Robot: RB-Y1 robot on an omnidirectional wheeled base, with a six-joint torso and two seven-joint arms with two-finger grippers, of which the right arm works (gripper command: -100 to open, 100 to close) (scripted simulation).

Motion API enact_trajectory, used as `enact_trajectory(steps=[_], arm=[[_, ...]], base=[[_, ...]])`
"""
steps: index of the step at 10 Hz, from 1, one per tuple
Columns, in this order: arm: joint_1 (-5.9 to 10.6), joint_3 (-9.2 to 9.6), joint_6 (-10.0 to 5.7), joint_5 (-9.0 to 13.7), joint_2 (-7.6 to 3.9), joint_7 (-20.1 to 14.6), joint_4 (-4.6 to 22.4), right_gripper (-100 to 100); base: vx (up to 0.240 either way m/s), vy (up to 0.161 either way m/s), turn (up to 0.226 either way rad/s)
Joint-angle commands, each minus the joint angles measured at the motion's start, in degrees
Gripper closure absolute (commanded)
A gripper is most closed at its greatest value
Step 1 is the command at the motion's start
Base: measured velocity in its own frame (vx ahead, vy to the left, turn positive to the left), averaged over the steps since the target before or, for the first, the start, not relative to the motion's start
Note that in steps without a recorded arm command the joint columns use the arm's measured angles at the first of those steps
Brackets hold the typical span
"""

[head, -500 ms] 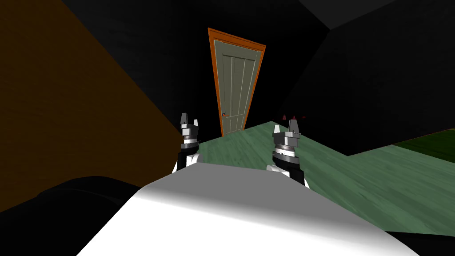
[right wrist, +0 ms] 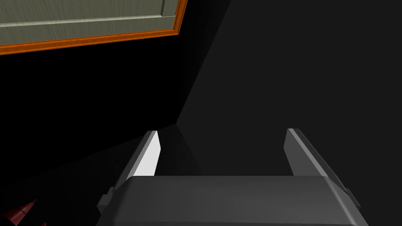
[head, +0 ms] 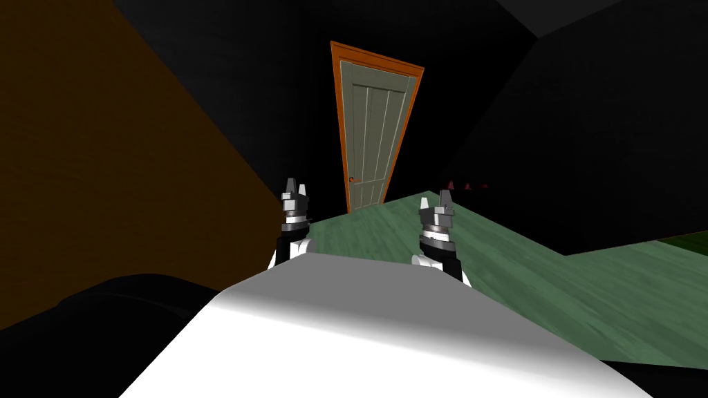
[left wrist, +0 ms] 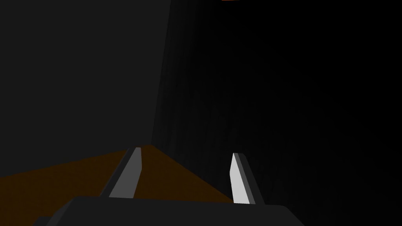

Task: Pull the door open

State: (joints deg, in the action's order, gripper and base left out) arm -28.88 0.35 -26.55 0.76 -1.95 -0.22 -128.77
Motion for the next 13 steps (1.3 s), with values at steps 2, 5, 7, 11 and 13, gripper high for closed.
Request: enact_trajectory(steps=[2, 5, 7, 11, 13], arm=[[1.26, -0.36, -0.61, 0.3, -0.61, -0.1, 3.2, -100], [2.7, -0.65, -1.4, 0.6, -1.13, -0.2, 6.9, -100], [3.75, -0.86, -1.97, 0.8, -1.48, -0.3, 9.6, -100], [6.09, -1.34, -3.25, 1.3, -2.17, -0.4, 15.6, -100], [7.32, -1.59, -3.93, 1.5, -2.51, -0.5, 18.8, -100]], base=[[0.103, 0.003, 0.078], [0.073, 0.011, 0.086], [0.082, 0.008, 0.097], [0.097, 0.006, 0.104], [0.1, -0.001, 0.099]])
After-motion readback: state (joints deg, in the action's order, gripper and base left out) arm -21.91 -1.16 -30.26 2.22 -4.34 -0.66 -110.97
